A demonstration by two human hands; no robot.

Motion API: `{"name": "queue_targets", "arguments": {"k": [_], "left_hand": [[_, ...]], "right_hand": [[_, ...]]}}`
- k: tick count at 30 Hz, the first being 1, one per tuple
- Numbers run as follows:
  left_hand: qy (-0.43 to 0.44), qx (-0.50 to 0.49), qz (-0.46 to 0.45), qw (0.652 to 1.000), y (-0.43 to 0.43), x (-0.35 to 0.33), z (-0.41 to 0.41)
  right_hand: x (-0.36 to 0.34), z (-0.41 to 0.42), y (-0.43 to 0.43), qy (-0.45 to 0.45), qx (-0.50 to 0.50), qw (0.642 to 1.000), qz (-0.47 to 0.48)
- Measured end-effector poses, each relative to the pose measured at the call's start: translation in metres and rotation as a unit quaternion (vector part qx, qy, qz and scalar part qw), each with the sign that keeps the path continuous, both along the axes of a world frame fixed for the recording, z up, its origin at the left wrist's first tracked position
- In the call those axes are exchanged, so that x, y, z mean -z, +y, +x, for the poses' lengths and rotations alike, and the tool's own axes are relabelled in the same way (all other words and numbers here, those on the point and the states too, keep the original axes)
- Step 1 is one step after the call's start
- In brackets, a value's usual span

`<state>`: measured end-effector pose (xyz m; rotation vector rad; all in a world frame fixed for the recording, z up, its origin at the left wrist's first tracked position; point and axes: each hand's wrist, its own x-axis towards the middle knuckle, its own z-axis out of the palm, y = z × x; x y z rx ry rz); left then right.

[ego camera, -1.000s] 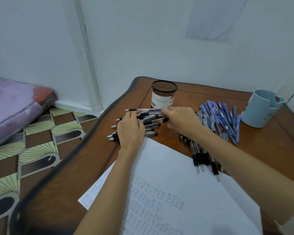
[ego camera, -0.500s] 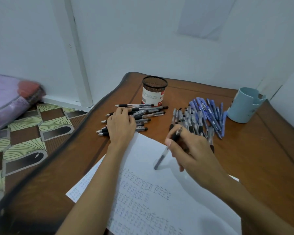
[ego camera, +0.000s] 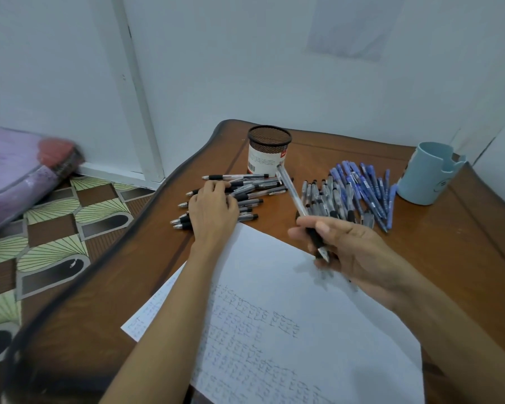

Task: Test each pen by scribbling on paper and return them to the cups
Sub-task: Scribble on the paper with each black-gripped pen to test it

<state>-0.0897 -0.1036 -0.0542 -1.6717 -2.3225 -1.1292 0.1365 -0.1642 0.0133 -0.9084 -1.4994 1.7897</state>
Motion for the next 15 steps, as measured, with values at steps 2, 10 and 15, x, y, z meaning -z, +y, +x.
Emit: {"name": "queue_targets", "arguments": {"k": [2, 10, 15], "left_hand": [[0.002, 0.001, 0.0, 1.0, 0.0, 0.0, 0.0], [0.011, 0.001, -0.005, 1.0, 0.002, 0.001, -0.001], [0.016, 0.0, -0.01, 1.0, 0.002, 0.001, -0.001]], "right_hand": [[0.011, 0.004, 0.001, 0.009, -0.013, 1.0, 0.007], [0.036, 0.007, -0.015, 0.034, -0.077, 0.995, -0.055], [0.05, 0.002, -0.025, 0.026, -0.071, 0.997, 0.011]]}}
